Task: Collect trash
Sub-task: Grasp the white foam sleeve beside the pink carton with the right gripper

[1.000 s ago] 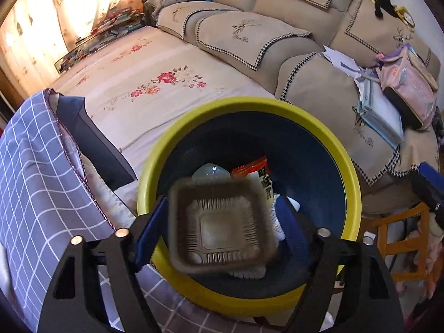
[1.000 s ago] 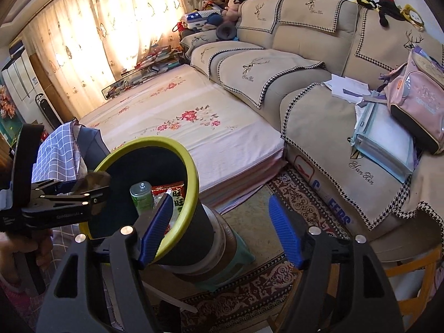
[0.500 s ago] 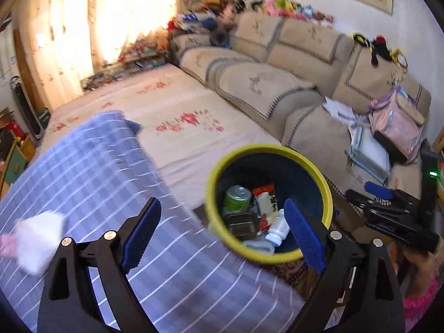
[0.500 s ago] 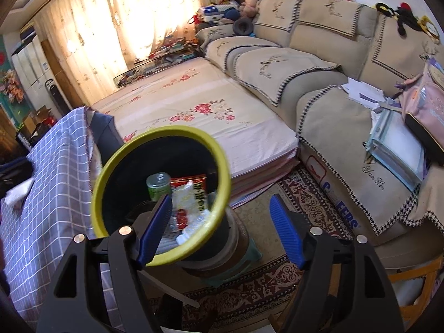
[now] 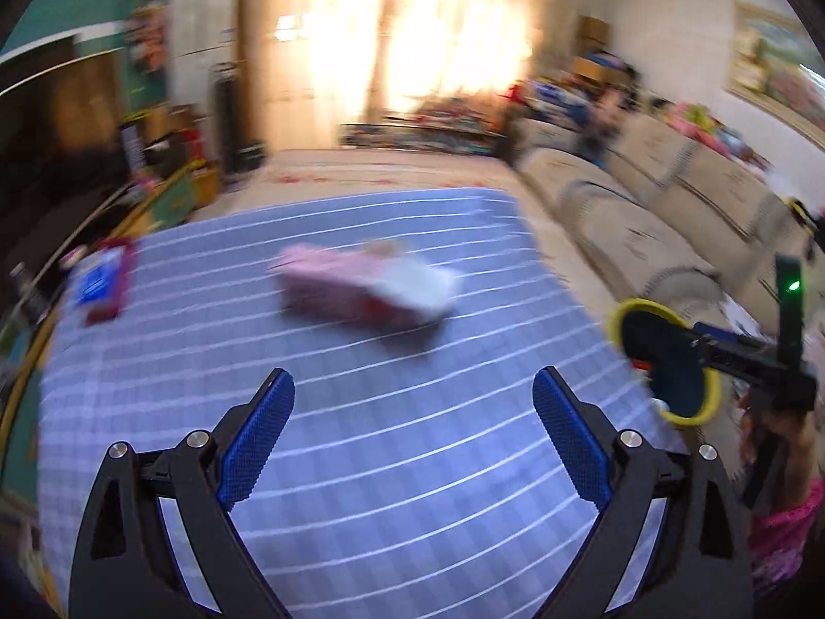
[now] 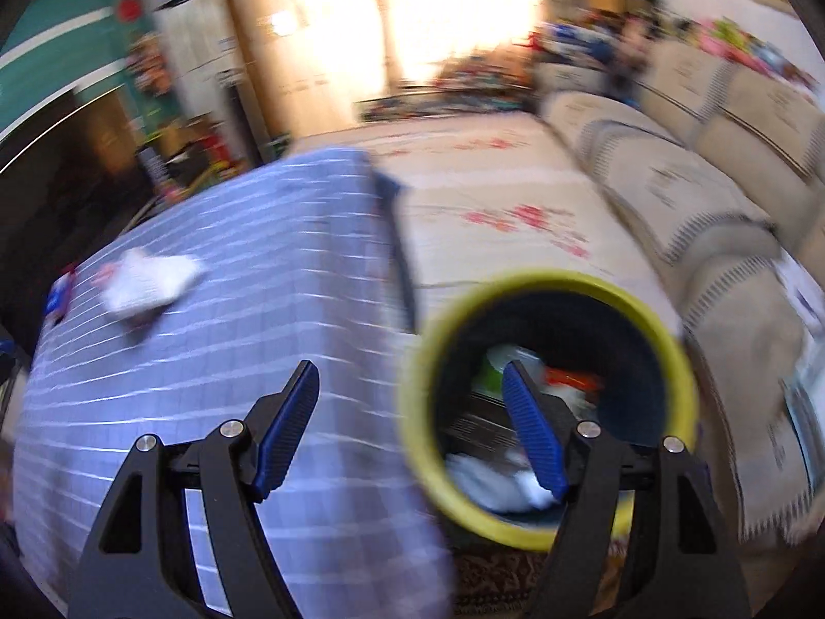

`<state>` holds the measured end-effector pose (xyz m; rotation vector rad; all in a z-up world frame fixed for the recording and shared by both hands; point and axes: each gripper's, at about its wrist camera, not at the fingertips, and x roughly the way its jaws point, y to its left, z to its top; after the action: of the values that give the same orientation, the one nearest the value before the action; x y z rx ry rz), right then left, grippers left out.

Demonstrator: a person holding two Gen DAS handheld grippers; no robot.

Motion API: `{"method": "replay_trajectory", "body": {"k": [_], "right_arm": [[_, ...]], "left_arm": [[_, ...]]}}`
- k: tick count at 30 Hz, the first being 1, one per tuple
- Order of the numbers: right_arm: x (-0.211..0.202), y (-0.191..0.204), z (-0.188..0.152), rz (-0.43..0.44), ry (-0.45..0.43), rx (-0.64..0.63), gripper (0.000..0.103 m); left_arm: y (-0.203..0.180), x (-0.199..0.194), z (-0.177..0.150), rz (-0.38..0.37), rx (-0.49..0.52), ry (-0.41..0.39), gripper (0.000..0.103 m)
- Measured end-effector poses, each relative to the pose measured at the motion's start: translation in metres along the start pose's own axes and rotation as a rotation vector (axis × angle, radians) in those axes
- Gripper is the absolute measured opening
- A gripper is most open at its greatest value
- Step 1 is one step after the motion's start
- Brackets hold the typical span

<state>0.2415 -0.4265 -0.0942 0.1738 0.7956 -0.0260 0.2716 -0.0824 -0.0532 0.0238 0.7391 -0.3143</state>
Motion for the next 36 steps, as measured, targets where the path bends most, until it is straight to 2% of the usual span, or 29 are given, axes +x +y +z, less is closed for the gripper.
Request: {"method": "replay_trajectory", "body": {"k": [5,7,10,15,21,27,32,36], "right_arm": [[0.017,0.080,0.021,0.118,0.006,-0.170,0.070],[0.027,0.110,0.028,0.162,0.020,-0.231,0.070],[0.042,0.147,0.034,0.181,0.033,-0.302,0.070],[0.063,0.180,0.040,0.220,0.068,-0.355,0.070],[0.093,0.195,0.046,0.196,0.120,-0.376,0.063],[0.108,0.199,0.048,0.182,0.148,-0.377,0.046],[0.110,0.199,0.047,0.174,0.155,-0.394,0.014],[0.109,0.196,0.046,0.165,0.157,-0.395,0.007]], "left_arm": [[0.053,-0.011,-0.025,0.068,-0.091,0.009,0.093],[0.058,-0.011,-0.032,0.070,-0.109,0.011,0.093],[0.066,-0.009,-0.037,0.062,-0.126,0.012,0.093],[0.063,-0.001,-0.037,0.028,-0.126,0.017,0.093],[0.067,0.007,-0.043,0.011,-0.135,0.036,0.093],[0.077,0.014,-0.048,0.007,-0.155,0.050,0.093],[0.079,0.019,-0.049,0.002,-0.158,0.060,0.093],[0.079,0.024,-0.049,-0.004,-0.151,0.068,0.093]]}}
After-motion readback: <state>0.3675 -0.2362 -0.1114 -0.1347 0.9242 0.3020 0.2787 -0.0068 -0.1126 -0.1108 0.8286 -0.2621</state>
